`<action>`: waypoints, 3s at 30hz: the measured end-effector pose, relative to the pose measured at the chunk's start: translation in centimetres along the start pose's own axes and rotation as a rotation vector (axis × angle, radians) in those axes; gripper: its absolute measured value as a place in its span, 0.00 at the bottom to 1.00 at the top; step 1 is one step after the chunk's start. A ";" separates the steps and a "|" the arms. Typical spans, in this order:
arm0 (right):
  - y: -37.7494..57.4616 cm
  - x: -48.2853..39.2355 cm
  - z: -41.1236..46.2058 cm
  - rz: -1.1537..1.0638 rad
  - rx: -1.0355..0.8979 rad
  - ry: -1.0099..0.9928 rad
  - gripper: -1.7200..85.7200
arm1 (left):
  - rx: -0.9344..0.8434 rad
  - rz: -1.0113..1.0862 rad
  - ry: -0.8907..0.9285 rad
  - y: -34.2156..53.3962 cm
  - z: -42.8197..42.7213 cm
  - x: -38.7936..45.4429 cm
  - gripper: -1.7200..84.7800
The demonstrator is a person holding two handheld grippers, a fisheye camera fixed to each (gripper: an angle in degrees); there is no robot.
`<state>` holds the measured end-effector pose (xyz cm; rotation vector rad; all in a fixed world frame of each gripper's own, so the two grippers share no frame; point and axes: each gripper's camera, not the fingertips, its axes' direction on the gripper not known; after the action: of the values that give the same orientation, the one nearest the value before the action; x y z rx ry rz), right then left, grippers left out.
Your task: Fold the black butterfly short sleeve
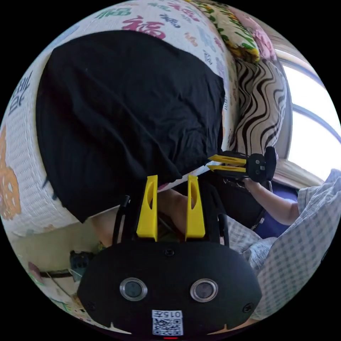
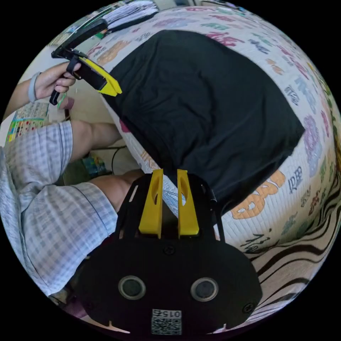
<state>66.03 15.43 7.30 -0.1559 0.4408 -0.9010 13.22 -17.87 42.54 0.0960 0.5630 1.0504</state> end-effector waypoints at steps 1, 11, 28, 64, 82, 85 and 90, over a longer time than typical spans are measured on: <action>-0.2 -0.2 -0.1 -0.017 -0.005 0.005 0.09 | 0.006 -0.014 0.002 0.0 0.0 0.0 0.16; -2.8 -0.6 -9.0 -0.028 0.036 -0.035 0.02 | 0.187 -0.155 0.059 0.5 -6.1 0.4 0.02; -21.1 17.9 -39.4 0.178 0.449 0.233 0.01 | 0.633 0.160 0.182 -22.1 -31.0 4.6 0.02; -21.2 27.8 -60.7 0.293 0.422 -0.169 0.03 | 0.447 0.299 -0.238 -18.4 -47.4 8.8 0.02; -11.0 42.7 -65.5 1.106 0.401 -0.160 0.03 | 0.775 -0.301 -0.078 -15.8 -60.0 -4.5 0.04; -10.0 42.1 -68.1 1.155 0.351 0.122 0.05 | 0.700 -0.211 -0.326 -17.4 -62.1 -0.5 0.10; -14.5 41.6 -71.0 0.741 0.494 0.008 0.09 | 0.634 0.134 -0.342 -22.7 -62.8 5.9 0.14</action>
<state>47.19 -22.49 -64.68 0.4431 0.2387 -0.2568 3.07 -36.16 -21.12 0.8644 0.5631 0.9238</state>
